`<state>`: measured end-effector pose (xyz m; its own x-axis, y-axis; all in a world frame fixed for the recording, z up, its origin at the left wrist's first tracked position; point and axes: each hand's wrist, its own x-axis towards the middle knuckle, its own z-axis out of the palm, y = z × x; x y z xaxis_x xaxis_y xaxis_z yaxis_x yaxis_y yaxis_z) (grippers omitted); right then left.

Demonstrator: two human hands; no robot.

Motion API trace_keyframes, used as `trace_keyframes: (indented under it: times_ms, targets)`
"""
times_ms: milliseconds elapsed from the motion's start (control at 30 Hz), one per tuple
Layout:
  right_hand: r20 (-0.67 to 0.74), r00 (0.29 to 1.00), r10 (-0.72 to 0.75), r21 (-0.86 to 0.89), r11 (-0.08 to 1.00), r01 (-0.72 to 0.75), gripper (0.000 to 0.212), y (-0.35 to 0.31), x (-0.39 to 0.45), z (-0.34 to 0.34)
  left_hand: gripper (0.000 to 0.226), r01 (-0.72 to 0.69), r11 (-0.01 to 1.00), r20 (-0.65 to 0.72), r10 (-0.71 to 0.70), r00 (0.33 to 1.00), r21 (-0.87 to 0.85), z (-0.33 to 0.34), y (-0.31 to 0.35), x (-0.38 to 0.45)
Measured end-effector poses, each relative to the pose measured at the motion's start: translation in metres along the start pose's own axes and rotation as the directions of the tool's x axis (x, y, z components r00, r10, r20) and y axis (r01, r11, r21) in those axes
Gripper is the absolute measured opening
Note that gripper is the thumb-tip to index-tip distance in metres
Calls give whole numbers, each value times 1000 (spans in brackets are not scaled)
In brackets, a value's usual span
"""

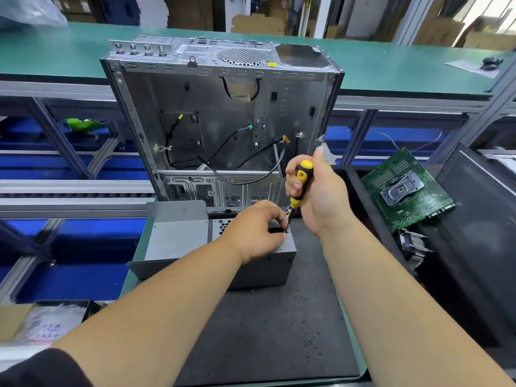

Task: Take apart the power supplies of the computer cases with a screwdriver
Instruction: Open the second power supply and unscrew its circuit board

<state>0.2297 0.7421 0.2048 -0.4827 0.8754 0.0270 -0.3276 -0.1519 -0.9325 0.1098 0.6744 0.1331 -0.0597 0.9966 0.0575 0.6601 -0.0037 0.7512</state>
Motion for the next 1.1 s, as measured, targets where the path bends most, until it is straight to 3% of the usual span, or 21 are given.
trace_keyframes:
  times_ms: [167, 333, 467, 567, 700, 833, 1033, 1100]
  targets:
    - [33, 999, -29, -84, 996, 31, 26, 2, -2, -1, 16, 1, 1000, 0, -1, 1000, 4, 0, 0, -2]
    - [17, 1000, 3, -56, 998, -2, 20, -4, 1, -8, 21, -3, 1000, -2, 3, 1000, 16, -1, 0, -3]
    - [-4, 1000, -1, -97, 995, 1, 37, -5, 3, -12, 20, -1, 1000, -4, 1, 1000, 4, -1, 1, -3]
    - [39, 999, 2, -36, 999, -1, 47, -3, 0, -8, 19, -1, 1000, -2, 1, 1000, -1, -1, 2, -3]
    - [91, 995, -47, 18, 999, 45, 44, 3, -4, -4, 18, 2, 1000, 0, -2, 1000, -1, -1, 2, -2]
    - [97, 994, -54, -72, 996, 61, 25, 4, -6, -5, 19, 8, 1000, 4, -8, 1000, 3, -2, 0, -2]
    - [43, 999, -15, -130, 991, 20, 25, -6, -1, -12, 17, -4, 1000, 1, 4, 1000, 16, -1, 1, -2]
    - [33, 999, 7, -133, 991, -3, 34, -7, -1, -11, 16, -4, 1000, 2, 4, 1000, 13, -1, 1, -2]
